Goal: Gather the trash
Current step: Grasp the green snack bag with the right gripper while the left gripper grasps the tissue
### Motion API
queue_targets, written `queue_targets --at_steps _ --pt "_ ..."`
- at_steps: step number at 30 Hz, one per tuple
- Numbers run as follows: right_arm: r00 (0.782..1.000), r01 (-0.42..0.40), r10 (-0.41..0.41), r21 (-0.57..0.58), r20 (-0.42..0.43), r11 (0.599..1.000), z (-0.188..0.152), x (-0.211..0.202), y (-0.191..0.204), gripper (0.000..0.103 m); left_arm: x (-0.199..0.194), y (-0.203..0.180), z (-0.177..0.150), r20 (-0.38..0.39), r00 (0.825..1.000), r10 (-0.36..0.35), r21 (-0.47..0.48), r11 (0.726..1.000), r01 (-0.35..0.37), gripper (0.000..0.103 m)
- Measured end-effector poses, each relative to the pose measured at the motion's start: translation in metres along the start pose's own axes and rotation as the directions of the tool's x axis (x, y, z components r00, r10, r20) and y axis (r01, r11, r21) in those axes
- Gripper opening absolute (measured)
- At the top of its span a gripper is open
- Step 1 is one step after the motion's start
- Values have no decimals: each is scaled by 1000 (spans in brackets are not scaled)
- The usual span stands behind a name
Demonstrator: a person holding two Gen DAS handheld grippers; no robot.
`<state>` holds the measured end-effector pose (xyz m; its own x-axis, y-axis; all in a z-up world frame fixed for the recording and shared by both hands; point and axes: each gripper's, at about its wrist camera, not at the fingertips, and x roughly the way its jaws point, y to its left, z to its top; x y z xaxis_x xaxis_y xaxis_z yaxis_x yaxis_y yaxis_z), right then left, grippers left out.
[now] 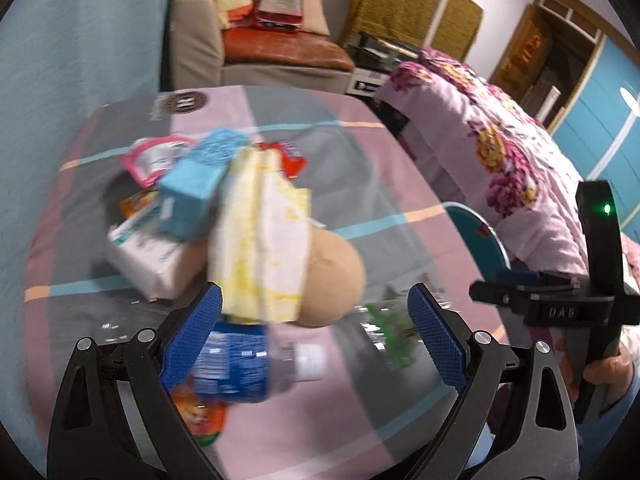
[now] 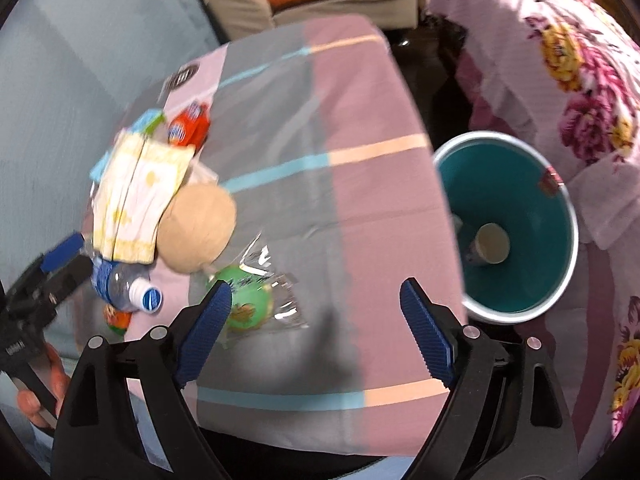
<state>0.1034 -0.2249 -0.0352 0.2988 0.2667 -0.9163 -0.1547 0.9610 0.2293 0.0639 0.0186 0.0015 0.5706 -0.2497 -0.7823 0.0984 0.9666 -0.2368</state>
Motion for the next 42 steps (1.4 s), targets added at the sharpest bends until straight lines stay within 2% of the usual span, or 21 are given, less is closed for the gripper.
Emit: queue_targets --at_steps 7,12,19,23,25,31,35,36,38,40,41,42 --pt "997 -15 12 -26 -76 1000 -2 33 21 82 -1 38 -7 -17 1000 24 -75 997 -25 94" --pt "994 -13 9 -39 -105 999 0 47 26 82 2 51 -9 -29 999 35 -95 995 -37 94" --pt "992 -21 15 -47 -126 999 0 58 28 82 9 45 -5 -43 998 36 -83 996 -40 94" --pt "995 -22 16 -61 -102 998 -4 57 28 82 12 41 -5 -51 998 42 -70 997 -45 94" --pt "996 -26 20 -68 -89 997 -9 56 27 71 15 39 -4 -58 997 52 -57 997 -56 94" --pt "998 -56 54 -80 -34 995 -8 39 31 55 20 36 1 -66 995 69 -47 996 -73 94" --pt "998 -61 61 -72 -2 995 -4 28 29 50 25 25 7 -63 993 100 -5 995 -101 94" --pt "998 -62 62 -71 5 996 -3 26 27 50 27 23 9 -63 993 104 -3 994 -105 92" --pt "998 -56 58 -70 23 996 -2 21 25 50 32 18 12 -76 992 103 6 995 -103 80" --pt "998 -58 60 -61 37 996 -1 17 20 50 40 14 15 -94 990 109 20 994 -108 64" --pt "997 -59 61 -58 40 997 0 15 18 50 46 11 16 -105 987 119 30 993 -116 59" --pt "997 -59 62 -54 43 997 1 14 15 50 50 10 16 -114 985 127 33 992 -124 49"
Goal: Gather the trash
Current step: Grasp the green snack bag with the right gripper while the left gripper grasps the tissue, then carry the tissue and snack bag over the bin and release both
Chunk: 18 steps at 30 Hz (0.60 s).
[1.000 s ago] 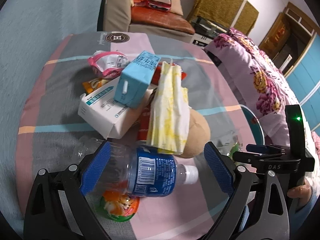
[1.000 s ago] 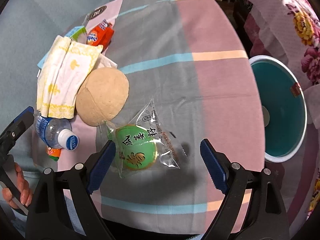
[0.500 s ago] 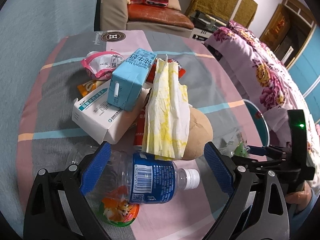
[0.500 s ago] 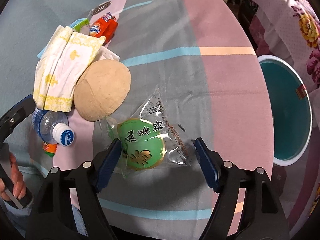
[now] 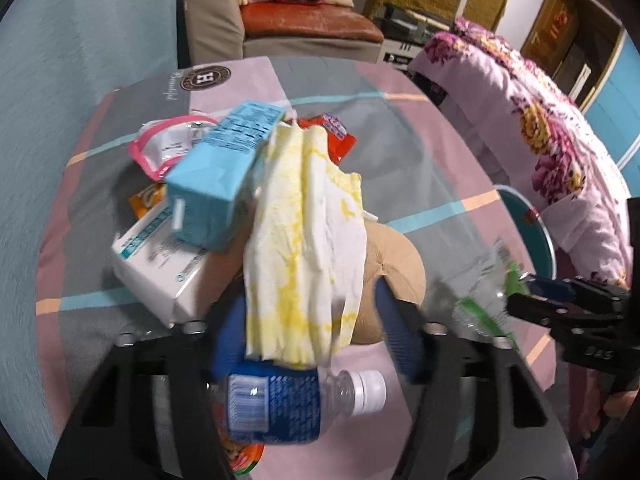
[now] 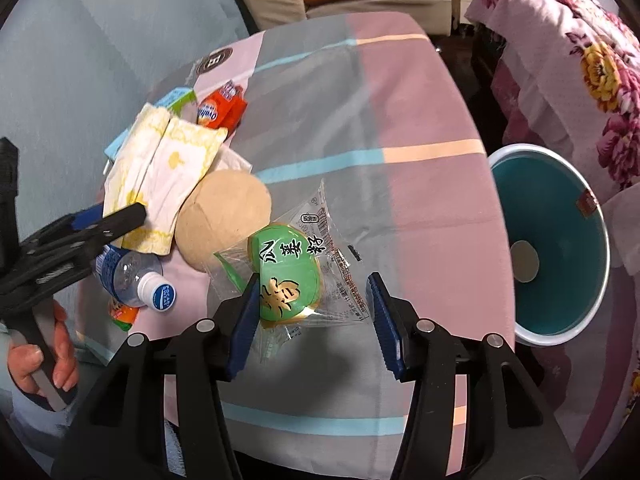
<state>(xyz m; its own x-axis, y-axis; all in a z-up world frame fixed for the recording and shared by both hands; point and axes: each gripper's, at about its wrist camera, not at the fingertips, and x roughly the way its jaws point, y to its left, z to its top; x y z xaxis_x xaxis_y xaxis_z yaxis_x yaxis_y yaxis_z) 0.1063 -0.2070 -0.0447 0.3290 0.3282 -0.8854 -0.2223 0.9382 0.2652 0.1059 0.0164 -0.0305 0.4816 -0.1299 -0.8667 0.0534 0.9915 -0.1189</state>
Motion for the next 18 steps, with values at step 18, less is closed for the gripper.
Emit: queue_targets --at_steps 18 --pt "994 -13 3 84 112 996 3 -28 -40 50 -59 -14 8 106 991 -81 -22 996 83 7"
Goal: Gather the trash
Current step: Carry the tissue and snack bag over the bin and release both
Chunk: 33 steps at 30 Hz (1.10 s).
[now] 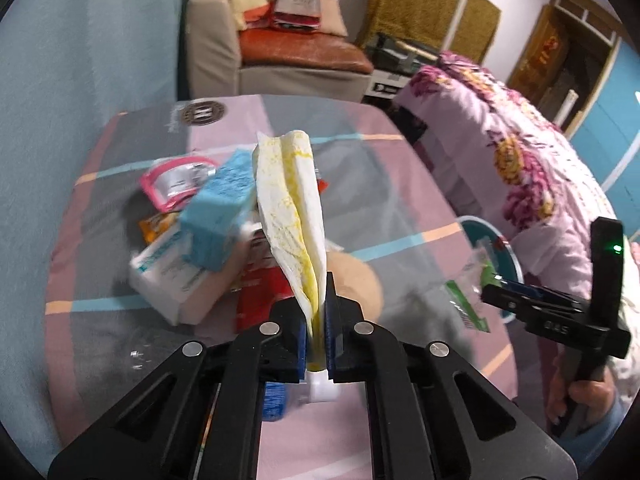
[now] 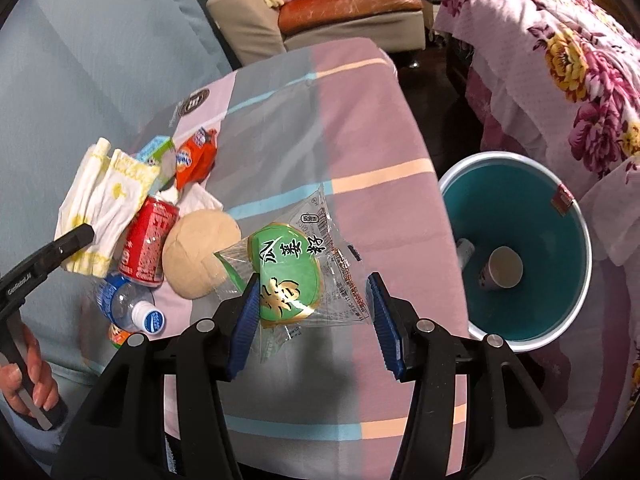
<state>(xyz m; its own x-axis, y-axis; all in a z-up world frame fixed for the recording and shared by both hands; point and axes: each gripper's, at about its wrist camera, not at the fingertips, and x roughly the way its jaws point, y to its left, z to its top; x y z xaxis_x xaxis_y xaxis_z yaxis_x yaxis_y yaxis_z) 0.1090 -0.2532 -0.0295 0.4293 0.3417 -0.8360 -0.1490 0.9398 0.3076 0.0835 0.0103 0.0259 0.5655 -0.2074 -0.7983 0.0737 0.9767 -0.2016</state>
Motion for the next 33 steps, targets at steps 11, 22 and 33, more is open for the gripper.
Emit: queue_targets --at_steps 11,22,33 --pt "990 51 -64 108 128 993 14 -50 -62 50 39 -95 12 -68 986 -151 157 975 160 7" --pt "964 118 -172 256 202 960 12 -97 -156 50 101 -224 16 -177 951 -254 326 896 300 7" --pt "965 123 -184 294 189 948 11 -91 -191 50 151 -267 3 -278 930 -238 350 877 329 7"
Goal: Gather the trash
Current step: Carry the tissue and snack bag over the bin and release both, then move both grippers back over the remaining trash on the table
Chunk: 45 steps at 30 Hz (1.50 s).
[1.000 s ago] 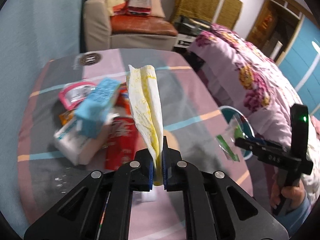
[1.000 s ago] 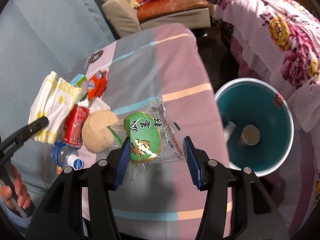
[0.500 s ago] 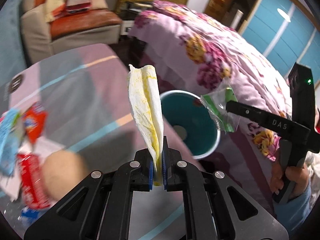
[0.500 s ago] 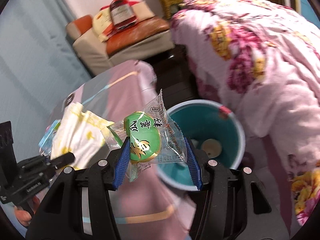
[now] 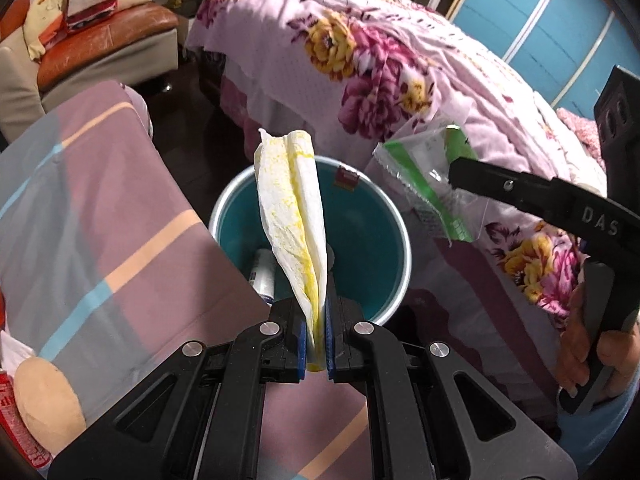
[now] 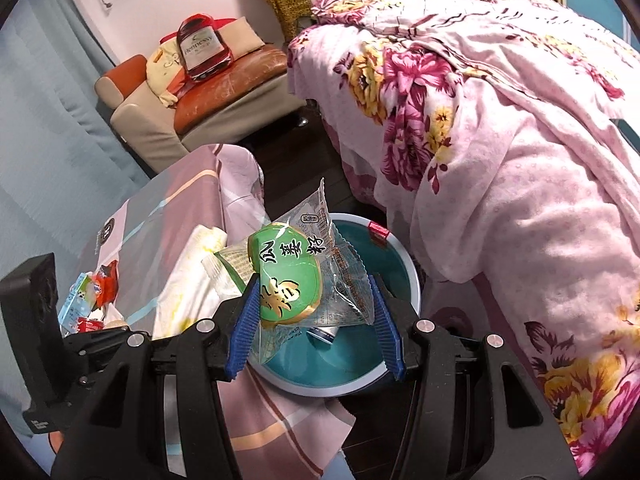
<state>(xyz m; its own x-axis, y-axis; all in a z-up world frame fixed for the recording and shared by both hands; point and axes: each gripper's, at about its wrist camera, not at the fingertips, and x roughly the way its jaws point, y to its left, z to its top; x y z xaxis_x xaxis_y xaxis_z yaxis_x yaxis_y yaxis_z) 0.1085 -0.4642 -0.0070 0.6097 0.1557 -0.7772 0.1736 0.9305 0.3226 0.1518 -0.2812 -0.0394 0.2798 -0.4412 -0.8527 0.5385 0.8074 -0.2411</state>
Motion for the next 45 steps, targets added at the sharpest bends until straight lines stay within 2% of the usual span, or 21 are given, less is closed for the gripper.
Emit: queue_targets --at_steps 9,11,12,13,15,16,19,24,32,38,40,45 --pt "1000 14 -14 3 -22 1000 -1 11 -7 50 17 7 3 -26 1000 2 -18 1000 -2 9" --pt "1000 19 -18 5 -25 1000 0 12 -8 50 18 8 2 -31 999 11 -18 1000 -11 16" --pt "999 20 -20 5 -25 1000 0 13 -9 50 18 8 2 -30 999 18 -15 1000 -18 29" --pt "999 22 -22 6 -26 1000 -1 13 -8 50 17 8 1 -25 999 26 -13 1000 -26 50" --pt "999 23 -23 5 -28 1000 -1 14 -8 50 12 8 0 12 998 58 -10 998 -58 75" --pt "999 24 -24 4 -29 1000 -1 14 -7 50 10 8 1 26 997 66 -9 998 -66 81" --pt "999 26 -25 1 -34 1000 -1 16 -6 51 4 11 1 42 996 73 -12 997 -72 88" --pt "998 30 -31 -17 -48 999 -1 21 0 51 -3 23 -4 35 995 96 -46 994 -94 94" --pt "994 28 -33 -50 -108 998 -10 40 17 52 -13 43 -20 14 991 132 -89 987 -131 95" --pt "988 29 -39 -72 -148 997 -16 51 30 56 -27 58 -31 18 988 153 -107 983 -151 95" --pt "986 28 -40 -75 -163 997 -18 54 34 64 -32 63 -36 21 987 158 -115 981 -154 95" --pt "981 14 -24 -52 -190 999 -21 56 39 68 -43 76 -46 19 986 165 -140 977 -161 95"
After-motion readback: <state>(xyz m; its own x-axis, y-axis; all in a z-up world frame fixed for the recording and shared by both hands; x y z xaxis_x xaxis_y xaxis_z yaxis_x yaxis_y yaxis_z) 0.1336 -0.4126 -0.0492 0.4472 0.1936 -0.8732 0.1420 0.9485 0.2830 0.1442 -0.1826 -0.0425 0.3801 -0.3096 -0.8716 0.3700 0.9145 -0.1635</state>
